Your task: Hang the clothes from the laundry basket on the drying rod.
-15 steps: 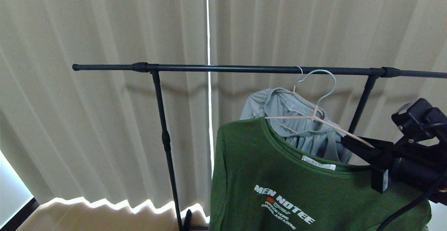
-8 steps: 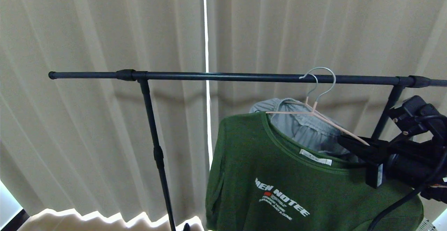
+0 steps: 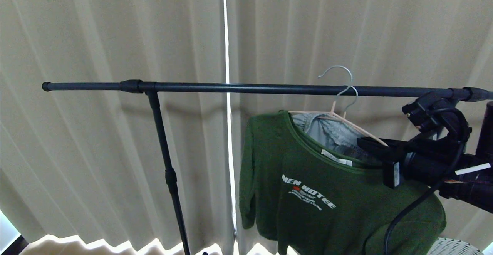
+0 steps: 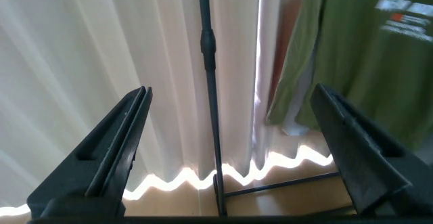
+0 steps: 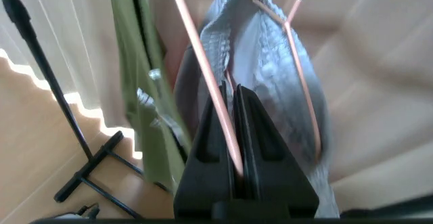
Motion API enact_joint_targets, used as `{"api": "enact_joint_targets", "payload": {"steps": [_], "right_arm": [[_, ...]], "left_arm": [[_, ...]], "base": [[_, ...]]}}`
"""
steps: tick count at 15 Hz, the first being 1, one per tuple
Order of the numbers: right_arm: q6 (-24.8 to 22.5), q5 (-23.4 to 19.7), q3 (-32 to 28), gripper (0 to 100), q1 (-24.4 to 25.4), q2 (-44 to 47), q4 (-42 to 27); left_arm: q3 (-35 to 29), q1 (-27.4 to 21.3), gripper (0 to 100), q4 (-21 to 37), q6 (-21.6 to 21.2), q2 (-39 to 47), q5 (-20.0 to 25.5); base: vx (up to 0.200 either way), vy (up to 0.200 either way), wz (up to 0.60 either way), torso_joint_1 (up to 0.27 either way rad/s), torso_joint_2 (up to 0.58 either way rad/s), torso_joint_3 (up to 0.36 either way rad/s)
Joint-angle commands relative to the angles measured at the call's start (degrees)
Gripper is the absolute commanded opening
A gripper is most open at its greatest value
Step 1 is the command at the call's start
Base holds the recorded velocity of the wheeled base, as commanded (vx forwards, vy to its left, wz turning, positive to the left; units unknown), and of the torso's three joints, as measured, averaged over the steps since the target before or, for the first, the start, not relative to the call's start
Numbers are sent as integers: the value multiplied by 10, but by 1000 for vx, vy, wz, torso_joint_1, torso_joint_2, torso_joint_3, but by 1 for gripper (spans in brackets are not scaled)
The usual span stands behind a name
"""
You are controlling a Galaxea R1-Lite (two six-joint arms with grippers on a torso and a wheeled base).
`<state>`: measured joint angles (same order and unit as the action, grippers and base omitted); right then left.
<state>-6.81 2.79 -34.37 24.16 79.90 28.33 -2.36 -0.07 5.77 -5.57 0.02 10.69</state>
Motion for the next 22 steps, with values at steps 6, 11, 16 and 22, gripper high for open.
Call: {"api": "enact_joint_targets", "payload": {"steps": [6, 11, 16, 22], "right_arm": [[0, 1, -112, 0, 0, 118, -4], [0, 1, -122, 0, -11, 153, -2], [0, 1, -159, 0, -30, 204, -2], [0, 0, -155, 0, -27, 214, -2]], "left_arm": [[0, 0, 100, -1, -3, 0, 10], [0, 0, 100, -1, -7, 0, 10], [0, 0, 100, -1, -6, 0, 11], [0, 0, 100, -1, -6, 0, 11]], "base": [[0, 0, 0, 0, 0, 0], [0, 0, 0, 0, 0, 0], [0, 0, 0, 0, 0, 0], [0, 0, 0, 0, 0, 0]]}}
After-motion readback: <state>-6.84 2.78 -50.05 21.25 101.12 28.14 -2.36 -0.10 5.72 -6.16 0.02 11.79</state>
